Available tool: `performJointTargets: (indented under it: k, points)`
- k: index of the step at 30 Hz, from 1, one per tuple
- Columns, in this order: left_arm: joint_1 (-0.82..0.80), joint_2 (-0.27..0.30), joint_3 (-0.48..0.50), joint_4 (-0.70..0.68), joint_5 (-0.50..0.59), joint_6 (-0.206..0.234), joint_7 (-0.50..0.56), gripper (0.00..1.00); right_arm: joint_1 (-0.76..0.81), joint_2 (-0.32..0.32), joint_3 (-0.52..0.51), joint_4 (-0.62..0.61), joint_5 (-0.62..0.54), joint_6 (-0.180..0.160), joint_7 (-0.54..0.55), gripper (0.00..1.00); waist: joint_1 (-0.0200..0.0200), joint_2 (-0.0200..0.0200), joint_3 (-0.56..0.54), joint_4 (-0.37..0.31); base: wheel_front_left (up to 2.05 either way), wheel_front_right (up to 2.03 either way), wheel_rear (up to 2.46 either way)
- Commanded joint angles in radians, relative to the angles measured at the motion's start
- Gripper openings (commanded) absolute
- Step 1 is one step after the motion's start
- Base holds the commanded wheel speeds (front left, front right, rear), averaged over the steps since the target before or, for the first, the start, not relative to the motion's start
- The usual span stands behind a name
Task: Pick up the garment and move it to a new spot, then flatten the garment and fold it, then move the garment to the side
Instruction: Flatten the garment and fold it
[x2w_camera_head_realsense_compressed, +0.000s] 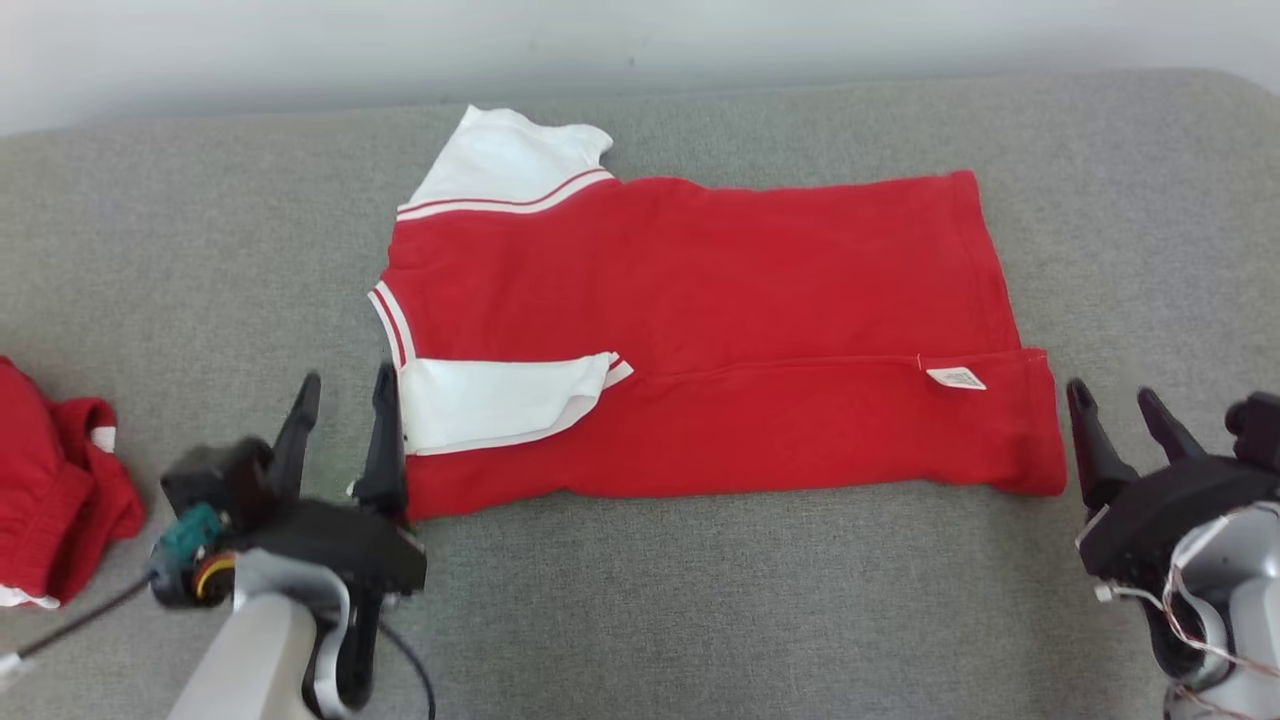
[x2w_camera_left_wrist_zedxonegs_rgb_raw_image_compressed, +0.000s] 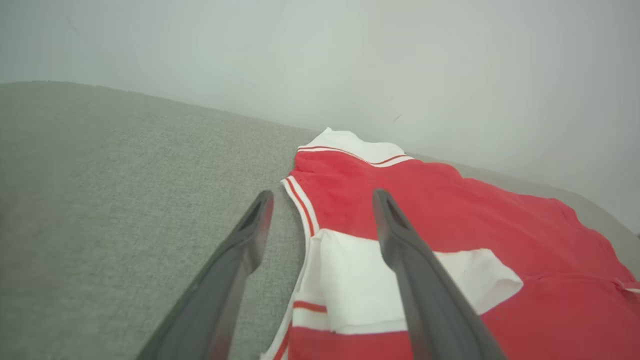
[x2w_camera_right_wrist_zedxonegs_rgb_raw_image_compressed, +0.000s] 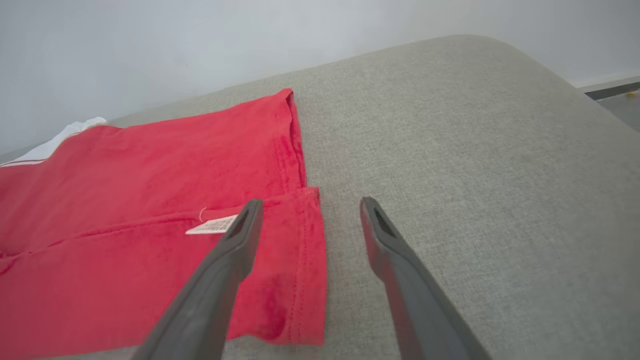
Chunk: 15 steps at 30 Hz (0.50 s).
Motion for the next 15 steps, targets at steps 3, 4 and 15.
performJointTargets:
  k: [3, 4, 15]
  points:
    - [0.083, 0.041, -0.044, -0.011, 0.079, 0.046, 0.004, 1.0, 0.074, 0.02, -0.058, -0.045, -0.048, -0.002, 0.051, 1.0, 0.0, -0.0001, -0.037, 0.003, 0.0, 0.0, 0.0]
    - [0.097, 0.045, -0.049, -0.014, 0.086, 0.057, 0.008, 1.0, 0.084, 0.027, -0.07, -0.057, -0.059, -0.002, 0.06, 1.0, 0.0, -0.0001, -0.04, 0.002, 0.0, 0.0, 0.0]
    - [0.151, 0.078, -0.105, 0.011, 0.17, 0.143, 0.05, 1.0, 0.099, 0.105, -0.132, -0.098, -0.172, -0.002, 0.064, 1.0, 0.0, -0.0001, -0.04, -0.011, 0.0, 0.0, 0.0]
